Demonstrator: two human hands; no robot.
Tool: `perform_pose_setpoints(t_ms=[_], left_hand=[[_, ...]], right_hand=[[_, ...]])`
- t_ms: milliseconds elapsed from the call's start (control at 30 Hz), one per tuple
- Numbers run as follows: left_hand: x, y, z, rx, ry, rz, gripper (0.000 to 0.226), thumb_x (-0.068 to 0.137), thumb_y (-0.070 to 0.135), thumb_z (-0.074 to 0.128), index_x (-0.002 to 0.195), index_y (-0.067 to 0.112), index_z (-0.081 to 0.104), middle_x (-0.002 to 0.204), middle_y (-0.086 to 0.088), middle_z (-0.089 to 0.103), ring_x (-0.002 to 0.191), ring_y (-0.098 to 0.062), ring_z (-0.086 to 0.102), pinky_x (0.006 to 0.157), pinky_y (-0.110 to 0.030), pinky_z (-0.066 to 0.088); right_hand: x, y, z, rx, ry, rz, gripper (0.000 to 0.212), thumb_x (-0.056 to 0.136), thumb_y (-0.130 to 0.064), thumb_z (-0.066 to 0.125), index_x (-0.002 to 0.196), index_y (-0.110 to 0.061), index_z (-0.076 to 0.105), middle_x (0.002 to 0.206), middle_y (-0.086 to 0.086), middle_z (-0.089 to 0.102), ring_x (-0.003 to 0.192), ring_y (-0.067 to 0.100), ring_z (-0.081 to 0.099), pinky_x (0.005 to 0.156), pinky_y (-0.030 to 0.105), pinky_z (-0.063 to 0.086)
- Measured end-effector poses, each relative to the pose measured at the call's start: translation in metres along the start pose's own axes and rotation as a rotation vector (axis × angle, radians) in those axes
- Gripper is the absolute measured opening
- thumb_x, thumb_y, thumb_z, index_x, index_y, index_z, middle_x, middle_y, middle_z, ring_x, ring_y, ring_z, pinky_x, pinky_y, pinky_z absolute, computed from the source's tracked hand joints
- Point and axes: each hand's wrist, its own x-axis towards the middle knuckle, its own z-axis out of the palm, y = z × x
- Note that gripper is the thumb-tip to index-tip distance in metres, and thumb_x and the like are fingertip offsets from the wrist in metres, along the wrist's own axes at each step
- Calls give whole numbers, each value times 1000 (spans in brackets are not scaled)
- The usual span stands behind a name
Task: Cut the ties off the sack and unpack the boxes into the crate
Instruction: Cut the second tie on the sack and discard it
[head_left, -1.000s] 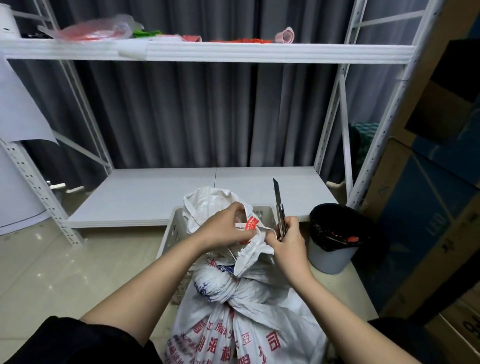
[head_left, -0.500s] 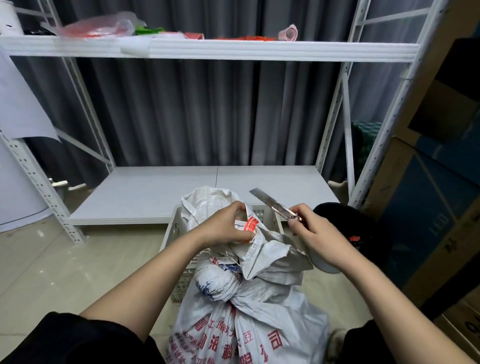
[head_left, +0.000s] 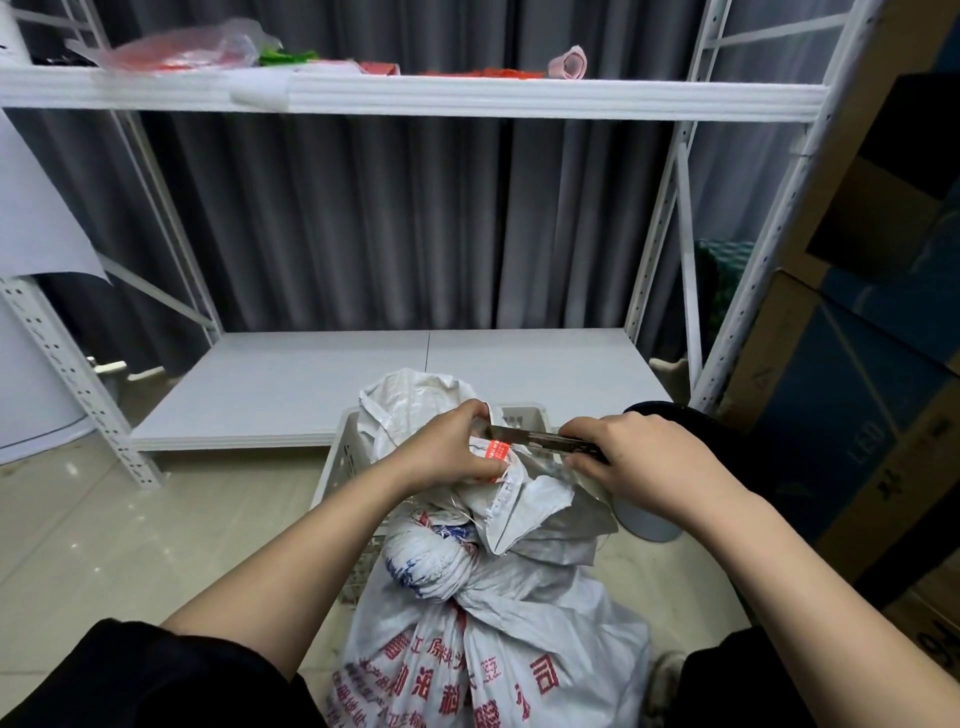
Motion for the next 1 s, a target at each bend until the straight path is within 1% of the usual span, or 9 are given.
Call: perform_pose_setpoints(t_ms=[100, 200, 300, 433, 533, 633, 800, 933, 1000], left_hand=[[0, 2, 0, 17, 6, 2, 56, 75, 26, 74, 124, 13, 50, 117, -1, 60, 101, -15, 54, 84, -27, 43], [1, 3, 1, 17, -2, -6, 58, 74, 26, 74, 126, 14, 51, 120, 0, 62, 107, -17, 58, 93, -31, 47], [1, 3, 2, 37, -5, 2, 54, 73, 28, 74, 122, 16, 53, 118, 0, 64, 105, -18, 59, 93, -36, 48], [0, 3, 0, 81, 39, -9, 49, 71, 31, 75, 115, 20, 56, 111, 3, 66, 100, -18, 60, 88, -36, 50], [0, 5, -1, 85, 51, -2, 52, 71, 33, 75, 118, 22, 56, 114, 5, 65, 103, -17, 60, 87, -35, 50], [1, 6, 0, 114, 56, -9, 53, 70, 33, 75, 118, 21, 57, 115, 2, 65, 104, -20, 60, 88, -37, 50], [0, 4, 0, 118, 56, -13, 55, 70, 35, 74, 120, 23, 56, 119, 3, 64, 107, -19, 59, 90, -38, 50], [1, 5, 2, 121, 50, -7, 54, 70, 32, 74, 120, 22, 56, 120, 1, 64, 110, -21, 58, 90, -39, 49], [2, 7, 4, 133, 56, 11, 56, 72, 31, 74, 124, 21, 55, 124, 1, 62, 114, -21, 57, 92, -37, 48]], right_hand=[[0, -8, -7, -87, 0, -11, 29, 94, -45, 42, 116, -30, 53, 105, 3, 67, 96, 30, 64, 64, 33, 39], [0, -18, -11, -170, 0, -33, 28, 96, -42, 41, 113, -23, 53, 105, 5, 66, 96, 32, 64, 62, 31, 34], [4, -25, -10, -216, -5, -49, 27, 97, -37, 40, 111, -20, 53, 105, 6, 65, 95, 32, 64, 61, 32, 34], [4, -32, -11, -231, -2, -50, 24, 98, -31, 39, 112, -18, 53, 107, 7, 64, 95, 33, 64, 61, 32, 34], [-1, -33, -14, -242, 16, -31, 23, 99, -29, 39, 114, -19, 53, 105, 7, 64, 94, 33, 65, 60, 32, 33], [-4, -37, -13, -270, 3, -26, 21, 97, -23, 42, 114, -19, 54, 106, 5, 66, 95, 32, 66, 60, 32, 33], [-8, -37, -11, -311, 1, 9, 22, 96, -21, 44, 116, -19, 55, 102, 3, 68, 92, 30, 67, 58, 31, 34], [-7, -42, -10, -310, -24, -8, 22, 96, -15, 42, 112, -16, 57, 106, 5, 67, 99, 30, 65, 62, 31, 32], [-5, -44, -6, -318, -40, -6, 22, 96, -13, 42, 110, -14, 59, 106, 6, 68, 99, 30, 66, 62, 31, 32]])
